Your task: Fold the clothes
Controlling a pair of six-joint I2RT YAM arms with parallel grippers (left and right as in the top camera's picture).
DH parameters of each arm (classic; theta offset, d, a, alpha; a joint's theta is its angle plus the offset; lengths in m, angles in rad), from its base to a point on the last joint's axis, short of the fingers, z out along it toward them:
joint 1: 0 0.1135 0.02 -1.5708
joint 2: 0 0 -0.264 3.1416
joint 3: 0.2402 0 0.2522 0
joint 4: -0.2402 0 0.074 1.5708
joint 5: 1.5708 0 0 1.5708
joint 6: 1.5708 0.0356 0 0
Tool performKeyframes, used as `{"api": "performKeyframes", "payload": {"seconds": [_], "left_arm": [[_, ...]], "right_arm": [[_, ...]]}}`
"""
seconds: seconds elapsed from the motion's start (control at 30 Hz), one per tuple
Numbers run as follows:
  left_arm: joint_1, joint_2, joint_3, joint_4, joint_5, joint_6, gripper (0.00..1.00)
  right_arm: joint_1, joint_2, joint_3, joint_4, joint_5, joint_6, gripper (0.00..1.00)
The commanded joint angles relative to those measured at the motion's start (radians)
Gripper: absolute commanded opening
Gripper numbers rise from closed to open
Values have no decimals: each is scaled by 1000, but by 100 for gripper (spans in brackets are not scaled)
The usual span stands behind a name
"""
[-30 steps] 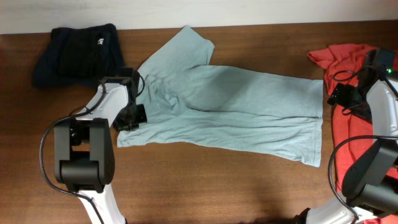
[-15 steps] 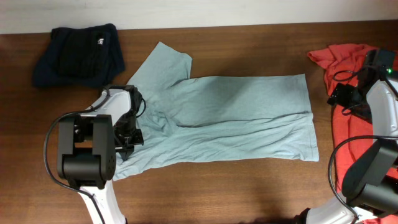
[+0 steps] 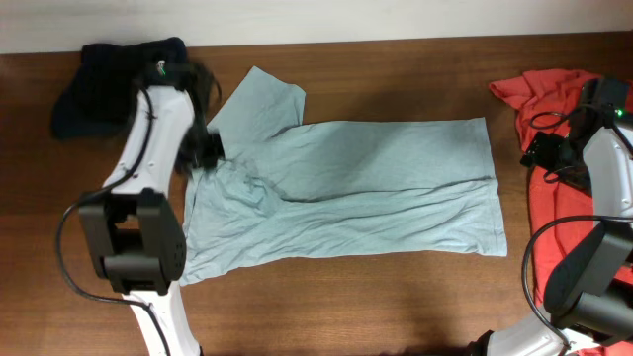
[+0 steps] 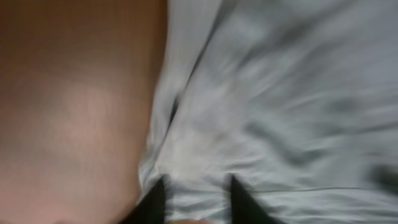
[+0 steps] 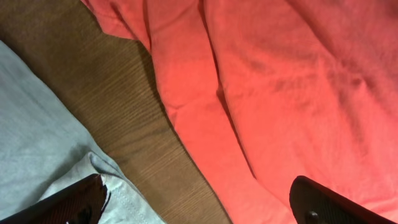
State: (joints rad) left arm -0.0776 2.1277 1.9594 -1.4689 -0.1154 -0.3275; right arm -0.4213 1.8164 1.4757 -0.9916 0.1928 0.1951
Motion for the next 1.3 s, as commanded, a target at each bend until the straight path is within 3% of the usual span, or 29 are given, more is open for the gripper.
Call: {"api": "performKeyframes", "payload": {"seconds": [0.0, 0.1, 0.33, 0.9, 1.27], "left_arm": [[-1, -30, 180, 16, 48, 102, 45], [-1, -30, 246, 98, 62, 132, 45], [-1, 5, 248, 335, 296, 342, 64], [-5, 366, 248, 767, 303, 379, 64], [-8, 478, 248, 914, 249, 413, 64]], "right_arm": [[1, -26, 19, 1, 2, 3, 99], [1, -26, 19, 1, 2, 3, 99], [1, -26, 19, 1, 2, 3, 99], [1, -26, 19, 31, 2, 3, 99], [1, -26, 19, 31, 1, 3, 99]]}}
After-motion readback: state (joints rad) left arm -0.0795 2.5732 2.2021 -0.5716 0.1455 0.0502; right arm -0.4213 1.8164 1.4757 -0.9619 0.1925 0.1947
